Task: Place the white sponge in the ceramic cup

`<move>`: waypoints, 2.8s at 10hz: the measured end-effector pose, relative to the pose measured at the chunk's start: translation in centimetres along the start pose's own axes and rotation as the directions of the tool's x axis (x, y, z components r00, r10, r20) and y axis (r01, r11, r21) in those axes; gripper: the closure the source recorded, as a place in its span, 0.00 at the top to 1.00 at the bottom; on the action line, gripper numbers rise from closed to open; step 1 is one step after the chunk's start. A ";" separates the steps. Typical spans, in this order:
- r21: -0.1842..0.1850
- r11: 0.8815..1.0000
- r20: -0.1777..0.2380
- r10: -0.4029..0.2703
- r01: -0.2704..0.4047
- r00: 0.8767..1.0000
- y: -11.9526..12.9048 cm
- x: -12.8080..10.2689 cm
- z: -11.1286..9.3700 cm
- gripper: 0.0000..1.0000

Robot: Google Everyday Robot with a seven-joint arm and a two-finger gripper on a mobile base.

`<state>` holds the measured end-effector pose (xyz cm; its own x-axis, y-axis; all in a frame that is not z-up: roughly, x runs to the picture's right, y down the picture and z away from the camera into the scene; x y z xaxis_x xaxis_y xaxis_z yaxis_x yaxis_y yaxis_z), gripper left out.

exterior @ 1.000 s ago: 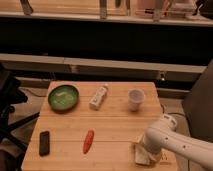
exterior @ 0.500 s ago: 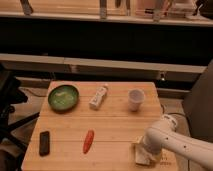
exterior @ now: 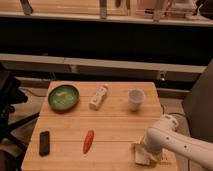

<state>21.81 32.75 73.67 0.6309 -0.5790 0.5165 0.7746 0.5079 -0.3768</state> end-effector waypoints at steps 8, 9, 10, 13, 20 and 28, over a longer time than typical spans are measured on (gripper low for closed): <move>-0.003 0.999 0.012 -0.032 0.032 0.999 0.4 -0.2 0.0 0.69; -0.003 0.999 0.013 -0.037 0.037 0.999 0.4 -0.2 0.0 0.69; -0.002 0.999 0.014 -0.045 0.045 0.999 0.5 -0.3 0.0 0.71; -0.002 0.999 0.016 -0.044 0.044 0.999 0.6 -0.3 0.0 0.73; -0.003 0.998 0.015 -0.056 0.056 0.998 0.9 -0.4 -0.2 0.19; 0.004 0.999 0.006 -0.041 0.041 0.999 0.5 0.6 -2.3 0.05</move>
<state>22.65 31.20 71.98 0.5982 -0.5956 0.5361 0.7997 0.4862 -0.3522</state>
